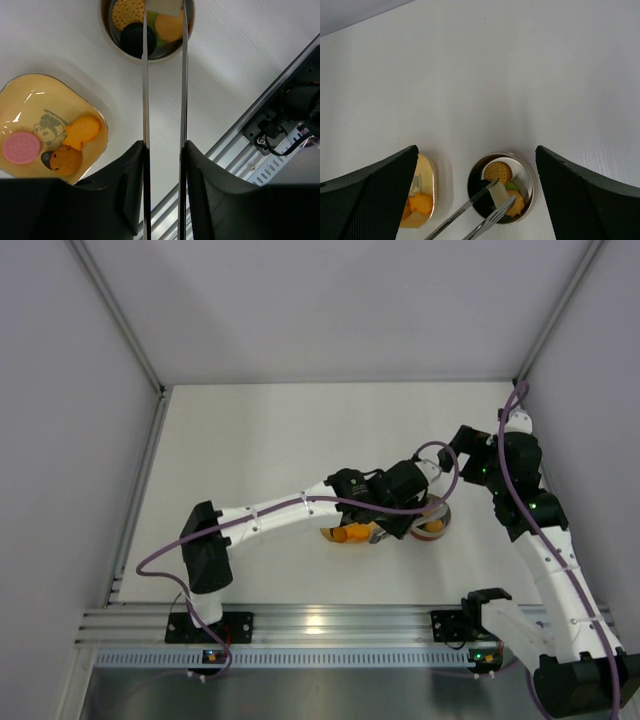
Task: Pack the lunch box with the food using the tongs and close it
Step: Place the fake food in the packing box.
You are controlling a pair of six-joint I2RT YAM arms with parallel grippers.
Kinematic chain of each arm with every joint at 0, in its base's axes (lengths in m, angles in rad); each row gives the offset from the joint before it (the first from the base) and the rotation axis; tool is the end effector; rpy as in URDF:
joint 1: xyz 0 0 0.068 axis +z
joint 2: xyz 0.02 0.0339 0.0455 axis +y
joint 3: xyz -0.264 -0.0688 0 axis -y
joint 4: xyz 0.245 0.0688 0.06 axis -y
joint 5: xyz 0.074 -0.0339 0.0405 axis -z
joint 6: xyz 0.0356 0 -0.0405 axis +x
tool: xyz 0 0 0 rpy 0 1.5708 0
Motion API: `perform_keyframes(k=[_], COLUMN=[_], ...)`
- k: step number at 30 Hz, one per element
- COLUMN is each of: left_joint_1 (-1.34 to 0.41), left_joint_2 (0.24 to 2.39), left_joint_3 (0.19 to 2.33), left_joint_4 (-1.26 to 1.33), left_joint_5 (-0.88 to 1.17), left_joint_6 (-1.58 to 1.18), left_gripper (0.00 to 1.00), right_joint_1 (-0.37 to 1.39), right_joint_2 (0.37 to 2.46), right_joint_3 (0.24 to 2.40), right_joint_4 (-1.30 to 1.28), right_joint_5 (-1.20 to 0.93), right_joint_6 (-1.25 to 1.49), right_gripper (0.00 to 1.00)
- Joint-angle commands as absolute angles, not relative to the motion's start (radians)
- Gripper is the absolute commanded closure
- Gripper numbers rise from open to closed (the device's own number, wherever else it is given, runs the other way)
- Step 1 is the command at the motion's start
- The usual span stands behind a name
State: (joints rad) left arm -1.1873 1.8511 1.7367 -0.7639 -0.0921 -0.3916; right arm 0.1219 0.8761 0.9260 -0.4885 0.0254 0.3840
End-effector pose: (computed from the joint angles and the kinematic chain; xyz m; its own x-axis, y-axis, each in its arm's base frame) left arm 0.1576 -0.3819 0.3146 -0.6102 0.4967 -0.6171 0.7233 0.6671 -0.1783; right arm 0.1906 0.0224 0.3419 -0.4278 0.3249 -0.8435 0.0664 0.9419 0.3292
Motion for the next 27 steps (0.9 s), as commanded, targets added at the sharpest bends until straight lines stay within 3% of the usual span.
perform_keyframes(k=[1, 27], left_joint_1=[-1.19, -1.19], left_joint_2=[1.861, 1.914], left_joint_3=[1.792, 1.827], left_joint_4=[-0.684, -0.67], left_joint_5=[-0.068, -0.117], left_joint_6=[-0.376, -0.345], left_gripper=[0.59, 0.49], right_joint_1=[0.121, 0.121], right_joint_2=[0.857, 0.853], right_joint_3=[0.969, 0.966], right_joint_4=[-0.508, -0.512], right_joint_5=[0.038, 0.04], right_joint_6=[0.364, 0.354], right_gripper=[0.01, 0.01])
